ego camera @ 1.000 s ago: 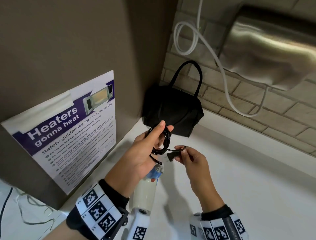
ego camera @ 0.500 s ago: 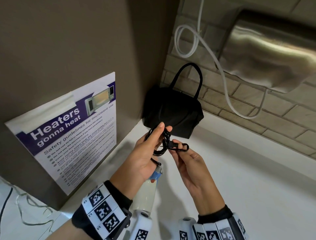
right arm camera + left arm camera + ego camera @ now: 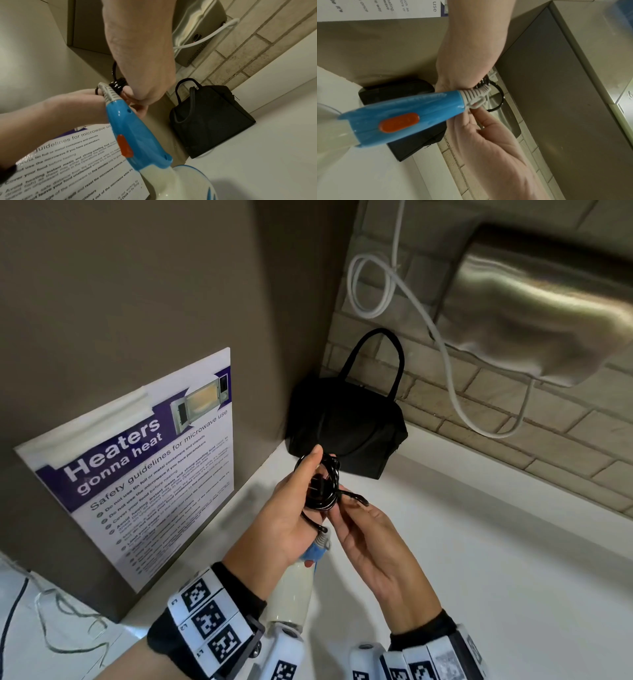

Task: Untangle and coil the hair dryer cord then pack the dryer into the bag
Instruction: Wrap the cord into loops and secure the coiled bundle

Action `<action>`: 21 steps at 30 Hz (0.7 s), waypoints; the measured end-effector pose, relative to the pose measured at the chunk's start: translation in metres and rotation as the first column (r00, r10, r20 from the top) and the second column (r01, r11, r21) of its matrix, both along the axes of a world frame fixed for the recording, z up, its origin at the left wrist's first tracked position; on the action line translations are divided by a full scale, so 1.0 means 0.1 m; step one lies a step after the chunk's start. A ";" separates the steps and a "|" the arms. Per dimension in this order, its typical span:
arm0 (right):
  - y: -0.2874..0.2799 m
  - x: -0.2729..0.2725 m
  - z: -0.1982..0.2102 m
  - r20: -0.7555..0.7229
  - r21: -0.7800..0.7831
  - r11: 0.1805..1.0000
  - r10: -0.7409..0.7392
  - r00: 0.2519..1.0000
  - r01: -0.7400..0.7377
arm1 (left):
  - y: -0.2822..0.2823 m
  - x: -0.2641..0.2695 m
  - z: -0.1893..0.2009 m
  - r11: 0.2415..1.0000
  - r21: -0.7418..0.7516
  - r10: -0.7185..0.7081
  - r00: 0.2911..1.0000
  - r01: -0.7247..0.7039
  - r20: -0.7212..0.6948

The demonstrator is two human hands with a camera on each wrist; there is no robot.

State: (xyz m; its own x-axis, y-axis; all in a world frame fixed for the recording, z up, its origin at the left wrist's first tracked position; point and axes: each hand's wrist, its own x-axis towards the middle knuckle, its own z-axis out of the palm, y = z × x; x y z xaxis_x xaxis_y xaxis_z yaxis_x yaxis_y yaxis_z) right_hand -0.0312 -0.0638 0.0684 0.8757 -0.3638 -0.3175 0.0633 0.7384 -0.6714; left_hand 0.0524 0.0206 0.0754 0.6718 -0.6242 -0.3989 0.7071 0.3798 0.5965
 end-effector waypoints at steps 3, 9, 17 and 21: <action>-0.01 0.00 0.03 -0.001 0.032 0.997 0.065 0.998 -0.065 | 0.03 -0.04 0.07 0.992 -0.078 -0.104 0.992 0.099 -0.068; -0.05 0.00 0.05 -0.155 -0.167 0.974 0.127 0.980 -0.153 | -0.02 -0.07 -0.03 0.990 -0.036 -0.134 0.991 0.135 0.023; -0.02 -0.12 0.11 0.073 0.012 0.972 0.234 0.969 -0.236 | 0.00 -0.07 0.04 0.997 -0.079 0.004 0.977 0.013 0.214; 0.08 -0.10 0.24 0.043 -0.092 0.968 0.238 0.970 -0.234 | 0.00 -0.12 0.06 0.999 -0.042 -0.016 0.945 0.032 0.326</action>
State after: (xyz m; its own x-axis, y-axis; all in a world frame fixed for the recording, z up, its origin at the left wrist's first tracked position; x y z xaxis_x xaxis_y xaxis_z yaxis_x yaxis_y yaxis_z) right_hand -0.0415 -0.0555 0.0925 0.9547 -0.1687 -0.2450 -0.0686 0.6765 -0.7332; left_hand 0.0401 0.0207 0.0810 0.7448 -0.6542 -0.1316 0.4867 0.3976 0.7779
